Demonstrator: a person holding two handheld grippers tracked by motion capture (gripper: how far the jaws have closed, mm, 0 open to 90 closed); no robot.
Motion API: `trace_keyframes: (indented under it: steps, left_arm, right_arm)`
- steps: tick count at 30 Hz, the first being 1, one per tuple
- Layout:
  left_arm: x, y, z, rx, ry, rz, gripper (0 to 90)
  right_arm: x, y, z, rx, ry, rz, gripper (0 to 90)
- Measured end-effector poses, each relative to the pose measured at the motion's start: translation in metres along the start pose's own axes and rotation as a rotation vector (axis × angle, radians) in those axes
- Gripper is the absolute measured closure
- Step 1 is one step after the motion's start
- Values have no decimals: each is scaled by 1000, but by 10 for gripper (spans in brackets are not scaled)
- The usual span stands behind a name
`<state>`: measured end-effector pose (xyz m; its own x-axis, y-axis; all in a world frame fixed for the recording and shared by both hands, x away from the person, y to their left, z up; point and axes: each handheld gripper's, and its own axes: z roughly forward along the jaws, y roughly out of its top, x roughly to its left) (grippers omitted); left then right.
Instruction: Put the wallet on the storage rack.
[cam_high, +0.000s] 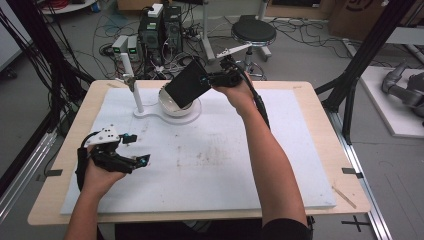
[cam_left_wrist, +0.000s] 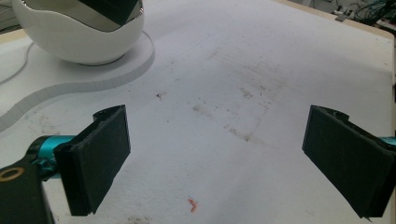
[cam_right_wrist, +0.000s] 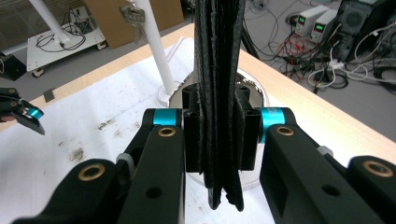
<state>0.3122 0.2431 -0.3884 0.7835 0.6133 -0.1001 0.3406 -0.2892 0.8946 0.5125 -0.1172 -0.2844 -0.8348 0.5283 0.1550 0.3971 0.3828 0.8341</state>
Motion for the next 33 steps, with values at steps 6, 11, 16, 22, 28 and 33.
trace_keyframes:
  steps: [6, 11, 16, 22, 28, 33]
  left_arm:
    - [0, 0, 1, 1, -1, 3, 77]
    - [-1, 0, 2, 4, 0, 4, 77]
    - [0, 0, 2, 5, -1, 2, 77]
    - [0, -1, 1, 3, 5, 2, 76]
    - [0, 0, 1, -1, 6, -1, 77]
    - [0, -1, 0, -5, 7, -4, 77]
  right_arm:
    - [-5, -5, 19, 39, -5, 18, 782]
    - [-8, -9, 37, 20, 8, 47, 779]
    - [-13, -11, 39, 4, -26, 75, 701]
    - [-18, -14, 34, 3, -98, 116, 470]
    - [-23, -16, 32, -8, -125, 150, 412]
    - [-25, -19, 32, -13, -122, 177, 410]
